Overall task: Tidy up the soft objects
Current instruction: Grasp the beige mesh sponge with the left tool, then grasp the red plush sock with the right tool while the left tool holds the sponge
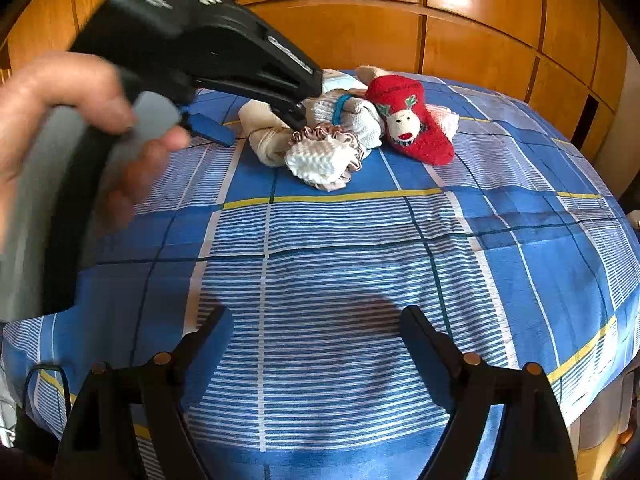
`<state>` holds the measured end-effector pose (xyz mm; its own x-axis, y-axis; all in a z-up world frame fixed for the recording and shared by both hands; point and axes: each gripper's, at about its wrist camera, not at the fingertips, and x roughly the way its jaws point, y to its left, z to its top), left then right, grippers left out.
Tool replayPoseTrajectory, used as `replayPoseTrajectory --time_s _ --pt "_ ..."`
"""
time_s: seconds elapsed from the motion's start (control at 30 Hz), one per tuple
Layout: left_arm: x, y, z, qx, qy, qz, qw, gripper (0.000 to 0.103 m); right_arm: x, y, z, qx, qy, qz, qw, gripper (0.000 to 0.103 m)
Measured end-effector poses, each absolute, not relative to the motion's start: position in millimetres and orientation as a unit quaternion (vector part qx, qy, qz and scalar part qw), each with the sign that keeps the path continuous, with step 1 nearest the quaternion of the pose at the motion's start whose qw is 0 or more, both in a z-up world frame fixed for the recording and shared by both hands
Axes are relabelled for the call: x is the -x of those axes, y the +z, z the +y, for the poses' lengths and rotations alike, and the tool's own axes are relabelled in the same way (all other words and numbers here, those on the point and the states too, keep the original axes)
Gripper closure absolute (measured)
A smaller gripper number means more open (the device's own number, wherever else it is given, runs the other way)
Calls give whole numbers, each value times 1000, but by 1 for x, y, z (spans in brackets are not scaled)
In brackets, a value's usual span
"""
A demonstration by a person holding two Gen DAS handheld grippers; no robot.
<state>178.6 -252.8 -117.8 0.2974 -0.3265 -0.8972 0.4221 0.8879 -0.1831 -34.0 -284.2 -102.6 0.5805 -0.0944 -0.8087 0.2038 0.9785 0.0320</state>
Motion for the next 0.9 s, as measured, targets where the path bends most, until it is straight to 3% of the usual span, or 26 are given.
replayPoseTrajectory --time_s 0.07,0.1,0.13,0.27,0.67,0.73,0.8,0.9 --pt "-182 -124 -255 -44 -234 544 804 32 34 -102 -284 -60 -84 450 887 15" --pt "-180 -124 -254 -41 -243 537 807 38 34 -103 -284 -61 -83 450 887 15" --pt "-178 -123 -253 -41 -254 531 807 54 34 -102 -284 -61 -83 450 887 15" --pt "-166 -118 -239 -35 -292 519 803 64 33 -102 -284 -59 -83 450 887 15" --pt "-100 -121 -160 -21 -347 512 786 64 32 -102 -284 -54 -77 458 884 16" --pt "-97 -122 -155 -18 -349 509 786 64 31 -99 -287 -55 -72 466 880 23" --pt "-96 -123 -155 -20 -350 507 788 64 30 -92 -299 -84 -67 468 877 43" --pt "-95 -123 -157 -24 -348 503 791 63 31 -76 -326 -137 -80 448 880 44"
